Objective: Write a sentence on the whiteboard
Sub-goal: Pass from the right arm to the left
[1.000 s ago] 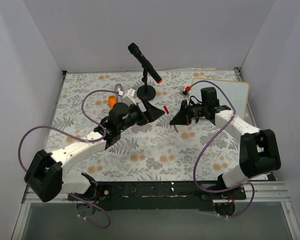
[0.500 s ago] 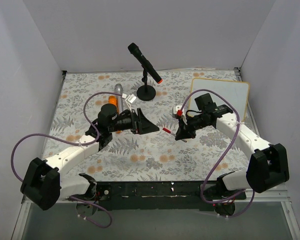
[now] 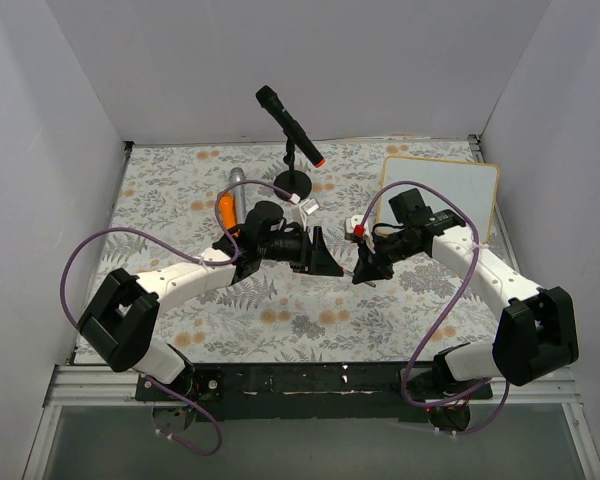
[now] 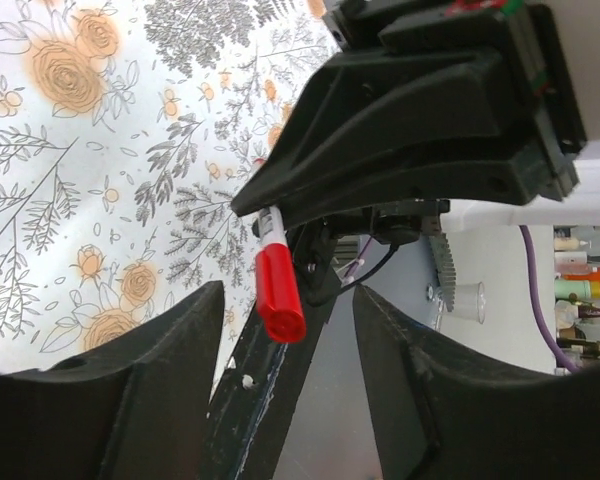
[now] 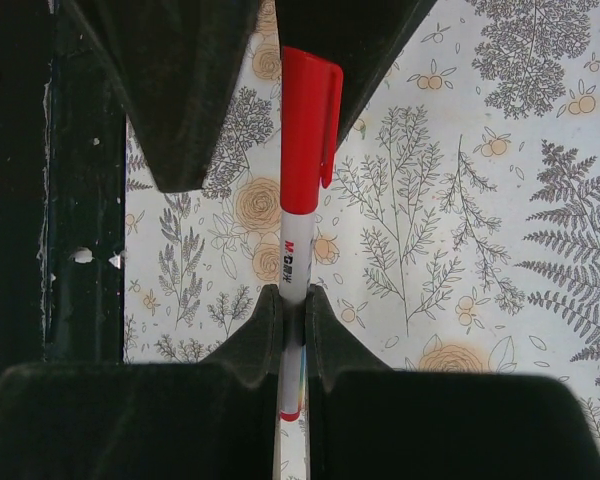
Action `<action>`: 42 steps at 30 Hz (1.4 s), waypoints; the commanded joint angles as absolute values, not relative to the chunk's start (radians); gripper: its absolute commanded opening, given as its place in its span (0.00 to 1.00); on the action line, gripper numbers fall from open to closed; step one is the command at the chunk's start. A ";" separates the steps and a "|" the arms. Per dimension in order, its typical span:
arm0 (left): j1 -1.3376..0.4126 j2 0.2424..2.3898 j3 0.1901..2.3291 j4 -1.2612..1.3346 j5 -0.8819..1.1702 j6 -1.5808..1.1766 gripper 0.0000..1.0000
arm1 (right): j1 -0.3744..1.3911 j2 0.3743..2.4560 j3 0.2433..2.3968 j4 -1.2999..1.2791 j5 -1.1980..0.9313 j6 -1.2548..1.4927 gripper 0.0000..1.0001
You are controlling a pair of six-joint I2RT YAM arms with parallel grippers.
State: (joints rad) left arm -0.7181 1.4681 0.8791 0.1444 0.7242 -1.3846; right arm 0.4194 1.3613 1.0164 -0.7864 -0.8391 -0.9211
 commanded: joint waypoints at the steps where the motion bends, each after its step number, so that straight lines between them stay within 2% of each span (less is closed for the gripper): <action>1: -0.729 1.483 0.946 0.060 0.681 -1.335 0.50 | 0.423 1.345 1.008 -0.790 -0.856 -0.937 0.01; 2: -0.730 1.489 0.950 0.060 0.680 -1.336 0.44 | 0.422 1.347 1.008 -0.790 -0.856 -0.937 0.01; 7: -0.732 1.512 0.979 0.046 0.660 -1.341 0.43 | 0.423 1.347 1.006 -0.790 -0.858 -0.937 0.01; 12: -0.732 1.520 0.986 0.043 0.657 -1.341 0.29 | 0.422 1.342 1.000 -0.790 -0.853 -0.937 0.01; 14: -0.732 1.522 0.988 0.043 0.653 -1.341 0.28 | 0.423 1.342 0.997 -0.790 -0.853 -0.937 0.01; 17: -0.732 1.523 0.985 0.052 0.658 -1.341 0.17 | 0.423 1.339 0.997 -0.792 -0.853 -0.939 0.01; 18: -0.732 1.526 0.982 0.057 0.666 -1.342 0.00 | 0.423 1.341 0.997 -0.792 -0.851 -0.939 0.01; 20: -0.732 1.523 0.967 0.072 0.667 -1.341 0.00 | 0.422 1.336 0.997 -0.788 -0.854 -0.936 0.01; 21: -0.732 1.517 0.959 0.080 0.672 -1.342 0.00 | 0.422 1.333 0.997 -0.788 -0.862 -0.933 0.03; 22: -0.732 1.510 0.948 0.087 0.673 -1.342 0.00 | 0.423 1.330 0.997 -0.788 -0.864 -0.928 0.23; 24: -0.730 1.488 0.904 0.127 0.670 -1.345 0.00 | 0.422 1.313 1.000 -0.788 -0.876 -0.920 0.43; 25: -0.730 1.456 0.882 0.143 0.664 -1.350 0.00 | 0.419 1.307 1.003 -0.798 -0.879 -0.919 0.56; 27: -0.729 1.415 0.815 0.205 0.657 -1.356 0.00 | 0.400 1.279 1.014 -0.802 -0.900 -0.913 0.63; 32: -0.724 1.194 0.628 0.442 0.611 -1.391 0.00 | 0.319 1.243 1.080 -0.903 -0.995 -0.930 0.67; 37: -0.724 1.000 0.404 0.708 0.532 -1.420 0.00 | 0.270 1.223 1.126 -0.924 -1.199 -0.898 0.68; 42: -0.724 0.936 0.362 0.816 0.489 -1.425 0.00 | 0.276 1.233 1.135 -0.865 -1.356 -0.746 0.68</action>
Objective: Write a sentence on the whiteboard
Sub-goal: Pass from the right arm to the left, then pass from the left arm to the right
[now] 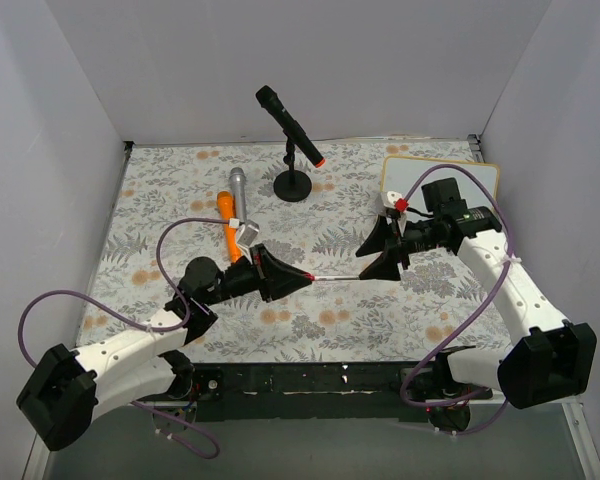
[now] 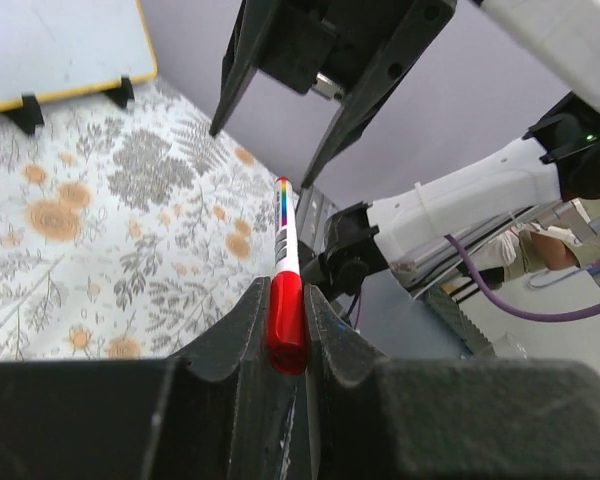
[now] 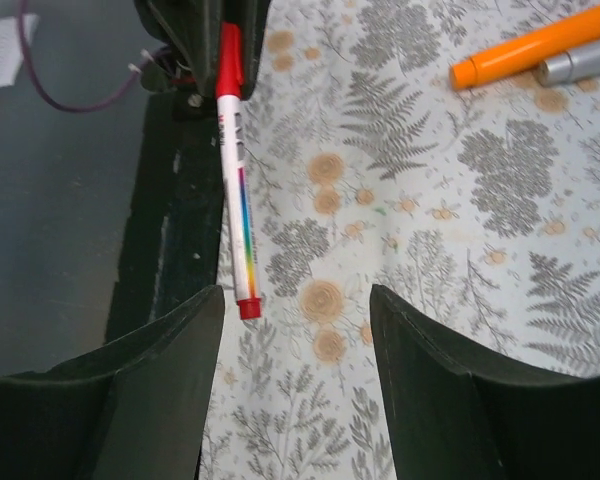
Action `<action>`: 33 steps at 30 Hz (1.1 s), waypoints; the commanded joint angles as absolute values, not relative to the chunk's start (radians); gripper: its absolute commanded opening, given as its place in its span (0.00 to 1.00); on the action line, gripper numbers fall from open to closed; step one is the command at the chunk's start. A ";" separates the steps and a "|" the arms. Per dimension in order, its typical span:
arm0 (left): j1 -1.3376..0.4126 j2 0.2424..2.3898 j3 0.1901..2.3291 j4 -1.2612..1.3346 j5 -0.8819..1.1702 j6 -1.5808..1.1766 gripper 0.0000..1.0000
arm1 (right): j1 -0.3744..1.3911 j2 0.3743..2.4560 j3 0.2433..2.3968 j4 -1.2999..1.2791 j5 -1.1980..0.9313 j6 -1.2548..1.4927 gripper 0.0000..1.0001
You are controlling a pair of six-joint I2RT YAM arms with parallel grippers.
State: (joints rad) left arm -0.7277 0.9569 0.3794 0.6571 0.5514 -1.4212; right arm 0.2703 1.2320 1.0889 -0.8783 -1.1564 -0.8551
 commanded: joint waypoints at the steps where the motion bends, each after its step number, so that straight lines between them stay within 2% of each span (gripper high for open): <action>1: -0.724 0.937 0.361 0.828 0.489 -1.427 0.00 | 0.287 1.244 1.140 -0.861 -1.368 -0.729 0.68; 13: -0.726 1.083 0.387 1.046 0.483 -1.496 0.00 | 0.350 1.275 1.097 -0.686 -1.423 -0.509 0.62; 17: -0.727 1.101 0.391 1.065 0.471 -1.500 0.00 | 0.364 1.285 1.097 -0.650 -1.407 -0.463 0.57; 23: -0.735 1.118 0.399 1.052 0.454 -1.491 0.00 | 0.380 1.293 1.089 -0.594 -1.379 -0.405 0.39; 25: -0.736 1.123 0.400 1.045 0.453 -1.485 0.00 | 0.383 1.292 1.088 -0.577 -1.374 -0.393 0.25; 27: -0.738 1.126 0.403 1.031 0.454 -1.474 0.00 | 0.382 1.292 1.086 -0.572 -1.356 -0.385 0.02; 29: -0.738 1.118 0.403 1.017 0.459 -1.465 0.00 | 0.383 1.287 1.080 -0.566 -1.339 -0.384 0.01; 30: -0.738 1.111 0.399 1.012 0.466 -1.457 0.06 | 0.382 1.287 1.080 -0.575 -1.316 -0.406 0.01; 31: -0.738 1.091 0.397 1.006 0.477 -1.435 0.17 | 0.382 1.290 1.089 -0.612 -1.299 -0.484 0.01; 32: -0.736 1.074 0.394 0.982 0.477 -1.413 0.53 | 0.383 1.293 1.101 -0.720 -1.264 -0.559 0.01; 33: -0.736 1.053 0.396 0.950 0.477 -1.389 0.67 | 0.382 1.296 1.124 -0.751 -1.193 -0.651 0.01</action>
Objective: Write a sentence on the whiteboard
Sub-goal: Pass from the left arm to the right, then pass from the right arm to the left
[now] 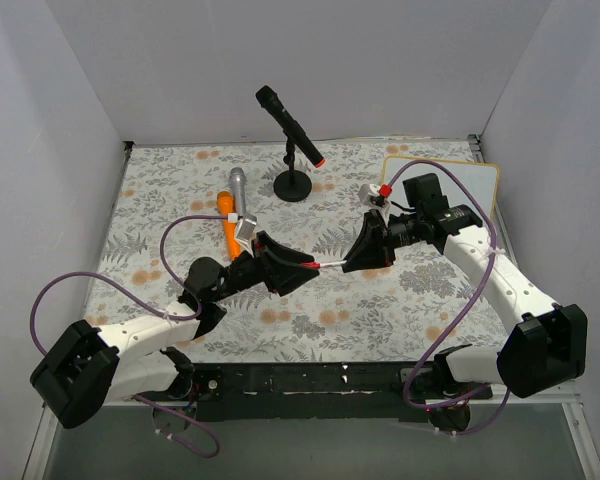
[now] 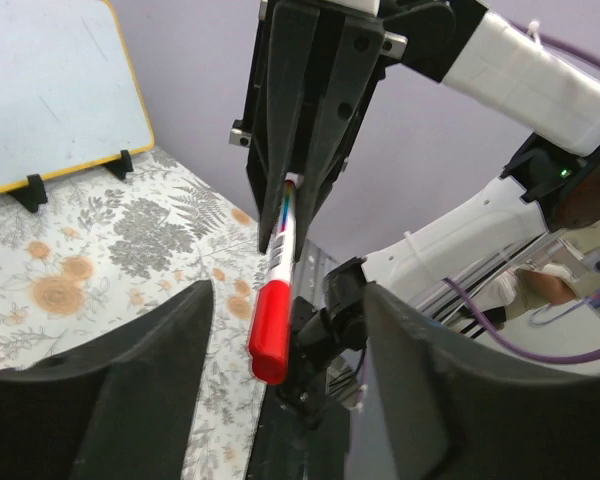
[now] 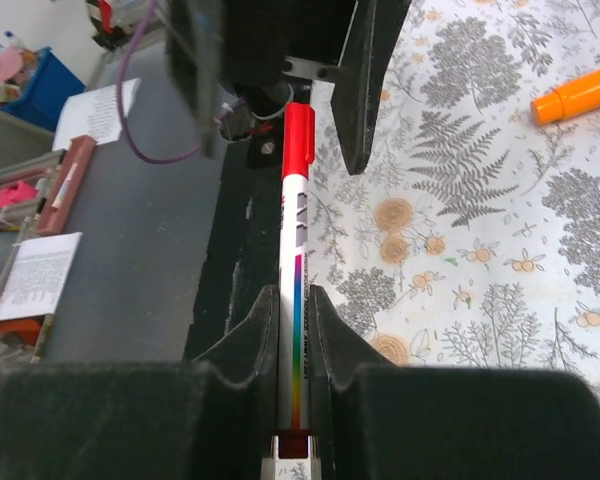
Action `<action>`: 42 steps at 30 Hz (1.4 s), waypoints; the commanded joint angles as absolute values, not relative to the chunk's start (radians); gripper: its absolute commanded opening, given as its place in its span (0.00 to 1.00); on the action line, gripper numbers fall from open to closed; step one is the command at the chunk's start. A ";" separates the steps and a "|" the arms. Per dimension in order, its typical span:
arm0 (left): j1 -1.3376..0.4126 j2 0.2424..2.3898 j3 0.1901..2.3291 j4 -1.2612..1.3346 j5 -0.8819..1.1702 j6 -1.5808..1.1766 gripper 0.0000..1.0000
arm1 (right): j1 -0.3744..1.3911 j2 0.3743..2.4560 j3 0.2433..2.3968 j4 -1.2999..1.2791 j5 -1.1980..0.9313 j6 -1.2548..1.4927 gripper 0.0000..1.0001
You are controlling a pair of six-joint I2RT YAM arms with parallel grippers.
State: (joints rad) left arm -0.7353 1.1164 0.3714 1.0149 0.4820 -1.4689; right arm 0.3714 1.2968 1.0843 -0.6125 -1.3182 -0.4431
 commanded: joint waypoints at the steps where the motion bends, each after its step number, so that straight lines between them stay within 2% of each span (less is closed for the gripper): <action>1: -0.735 1.030 0.402 0.910 0.483 -1.318 0.79 | 0.383 1.310 1.138 -0.788 -1.155 -0.705 0.01; 2: -0.732 0.972 0.414 0.799 0.489 -1.274 0.92 | 0.382 1.316 1.153 -0.896 -1.126 -0.765 0.01; 3: -0.729 0.945 0.428 0.723 0.497 -1.226 0.98 | 0.383 1.325 1.181 -0.937 -1.089 -0.825 0.01; 7: -0.719 0.841 0.573 0.341 0.554 -0.945 0.98 | 0.396 1.345 1.193 -1.118 -1.048 -1.099 0.01; 11: -0.719 0.915 0.693 0.064 0.730 -0.792 0.98 | 0.449 1.356 1.203 -1.160 -1.011 -1.152 0.01; 15: -0.727 1.122 0.759 0.028 0.902 -0.784 0.98 | 0.482 1.394 1.252 -1.206 -1.011 -1.186 0.01; 25: -0.830 1.276 0.805 0.063 0.861 -0.778 0.96 | 0.486 1.399 1.250 -1.198 -1.022 -1.178 0.01; 32: -0.836 1.327 0.824 0.061 0.847 -0.799 0.78 | 0.486 1.404 1.249 -1.204 -1.032 -1.187 0.01; 36: -0.836 1.335 0.825 0.061 0.839 -0.807 0.47 | 0.485 1.399 1.244 -1.206 -1.031 -1.190 0.01; 37: -0.836 1.336 0.827 0.061 0.835 -0.808 0.27 | 0.486 1.397 1.240 -1.204 -1.031 -1.192 0.01; 38: -0.835 1.333 0.824 0.063 0.828 -0.810 0.12 | 0.485 1.394 1.236 -1.206 -1.031 -1.192 0.01; 39: -0.836 1.332 0.821 0.063 0.804 -0.814 0.00 | 0.486 1.393 1.233 -1.204 -1.032 -1.192 0.01; 41: -0.836 1.310 0.795 0.089 0.778 -0.825 0.00 | 0.486 1.384 1.226 -1.197 -1.031 -1.190 0.01; 42: -0.836 1.298 0.782 0.103 0.753 -0.830 0.00 | 0.486 1.381 1.223 -1.187 -1.029 -1.166 0.11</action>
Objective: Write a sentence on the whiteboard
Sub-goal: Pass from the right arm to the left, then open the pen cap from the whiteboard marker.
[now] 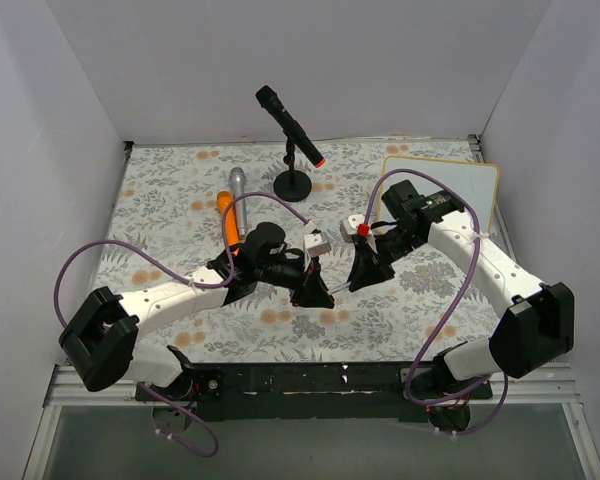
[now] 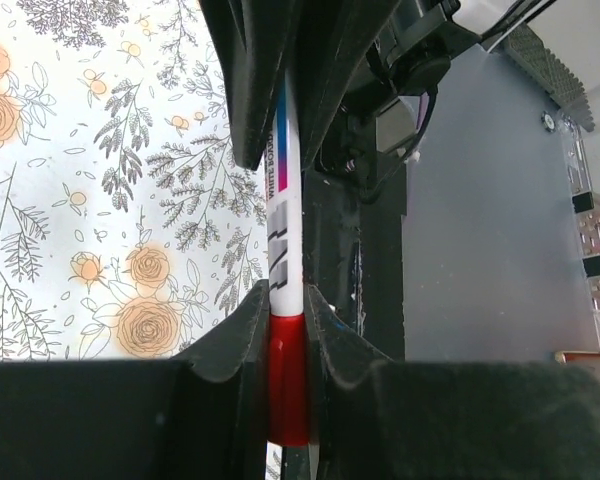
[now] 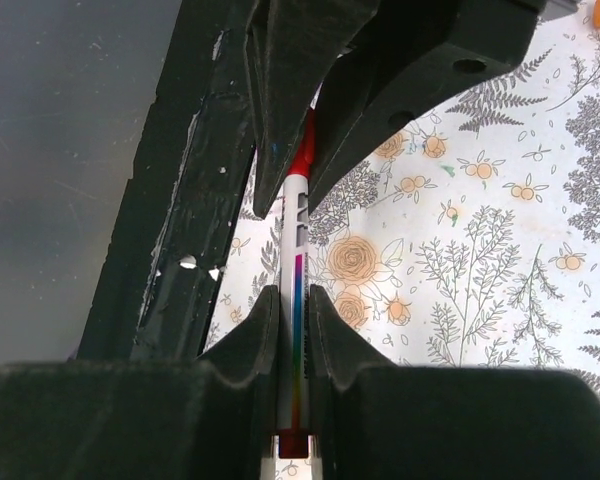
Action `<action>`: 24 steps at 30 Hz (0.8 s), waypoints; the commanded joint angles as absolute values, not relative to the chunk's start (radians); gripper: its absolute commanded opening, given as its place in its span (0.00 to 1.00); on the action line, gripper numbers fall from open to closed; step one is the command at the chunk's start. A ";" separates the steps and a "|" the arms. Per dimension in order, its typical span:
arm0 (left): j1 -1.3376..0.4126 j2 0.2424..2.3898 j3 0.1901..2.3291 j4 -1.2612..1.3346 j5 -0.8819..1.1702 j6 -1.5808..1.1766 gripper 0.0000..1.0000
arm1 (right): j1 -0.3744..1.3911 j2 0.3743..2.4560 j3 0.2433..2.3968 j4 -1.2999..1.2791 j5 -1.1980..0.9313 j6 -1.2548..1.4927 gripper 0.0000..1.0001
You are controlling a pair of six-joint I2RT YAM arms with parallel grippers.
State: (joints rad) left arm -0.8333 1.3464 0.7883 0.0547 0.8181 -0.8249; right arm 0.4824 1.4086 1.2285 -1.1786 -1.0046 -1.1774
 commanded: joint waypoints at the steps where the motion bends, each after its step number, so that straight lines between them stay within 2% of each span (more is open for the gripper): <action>1: -0.836 1.266 0.764 0.141 0.740 -0.845 0.00 | 0.486 1.371 1.221 -1.175 -1.028 -1.148 0.21; 2: -0.835 1.249 0.747 0.161 0.726 -0.853 0.00 | 0.485 1.367 1.223 -1.149 -1.029 -1.129 0.30; 3: -0.836 1.229 0.708 0.184 0.709 -0.860 0.00 | 0.482 1.361 1.227 -1.135 -1.046 -1.068 0.59; 4: -0.838 1.182 0.686 0.236 0.675 -0.882 0.00 | 0.459 1.352 1.232 -1.112 -1.067 -1.030 0.72; 6: -0.842 1.137 0.613 0.300 0.632 -0.909 0.00 | 0.421 1.348 1.258 -1.091 -1.146 -0.974 0.89; 11: -0.861 1.077 0.525 0.489 0.546 -0.994 0.00 | 0.368 1.387 1.327 -1.046 -1.271 -0.824 0.90; 15: -0.879 1.097 0.511 0.572 0.494 -1.022 0.00 | 0.374 1.397 1.299 -0.941 -1.382 -0.662 0.87; 19: -0.888 1.127 0.512 0.661 0.445 -1.049 0.00 | 0.411 1.365 1.214 -0.723 -1.362 -0.479 0.84; 24: -0.894 1.181 0.534 0.689 0.431 -1.071 0.00 | 0.439 1.344 1.167 -0.652 -1.347 -0.399 0.79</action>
State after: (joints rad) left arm -0.8860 1.1542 0.5182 0.6186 0.4747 -1.0462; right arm 0.4206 1.3861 1.1790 -0.7811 -1.3128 -0.5304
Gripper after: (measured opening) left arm 0.121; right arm 0.815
